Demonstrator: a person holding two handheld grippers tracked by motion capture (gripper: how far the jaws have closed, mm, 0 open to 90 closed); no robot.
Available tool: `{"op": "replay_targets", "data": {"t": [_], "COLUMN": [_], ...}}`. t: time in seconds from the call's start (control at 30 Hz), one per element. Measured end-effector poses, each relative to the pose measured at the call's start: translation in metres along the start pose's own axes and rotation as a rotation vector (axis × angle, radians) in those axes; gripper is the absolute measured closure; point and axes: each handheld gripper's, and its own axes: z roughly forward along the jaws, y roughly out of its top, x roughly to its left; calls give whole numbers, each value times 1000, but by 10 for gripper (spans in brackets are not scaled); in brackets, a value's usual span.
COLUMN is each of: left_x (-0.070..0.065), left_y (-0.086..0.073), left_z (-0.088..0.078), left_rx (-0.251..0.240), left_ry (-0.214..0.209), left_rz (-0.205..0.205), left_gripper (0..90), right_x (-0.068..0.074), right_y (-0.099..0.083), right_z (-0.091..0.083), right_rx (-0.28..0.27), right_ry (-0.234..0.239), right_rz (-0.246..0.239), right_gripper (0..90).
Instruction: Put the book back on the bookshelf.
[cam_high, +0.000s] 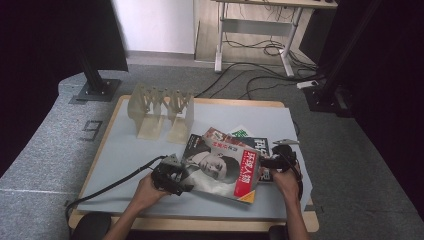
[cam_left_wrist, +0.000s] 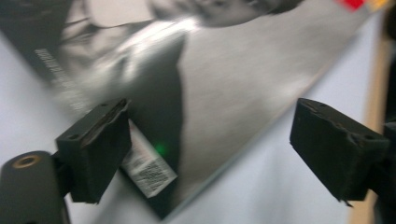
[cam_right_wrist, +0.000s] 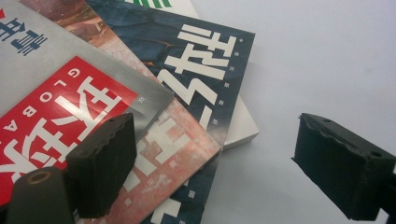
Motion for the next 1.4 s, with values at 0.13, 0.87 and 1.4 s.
{"op": "replay_targets", "data": {"t": [0.13, 0.87, 1.4], "left_x": [11, 16, -1], "left_y": [-1, -6, -12], "left_z": [-4, 2, 5], "left_rx": [-5, 11, 27], "left_ry": [38, -19, -25], "left_rz": [-18, -53, -40], "left_gripper": [105, 102, 98], "right_x": [1, 19, 17], "right_y": [-1, -28, -15], "right_z": [-3, -25, -12], "right_rx": [-7, -26, -24], "right_ry": [7, 41, 11], "right_rz": [-4, -19, -17], "right_gripper": [128, 129, 131]}}
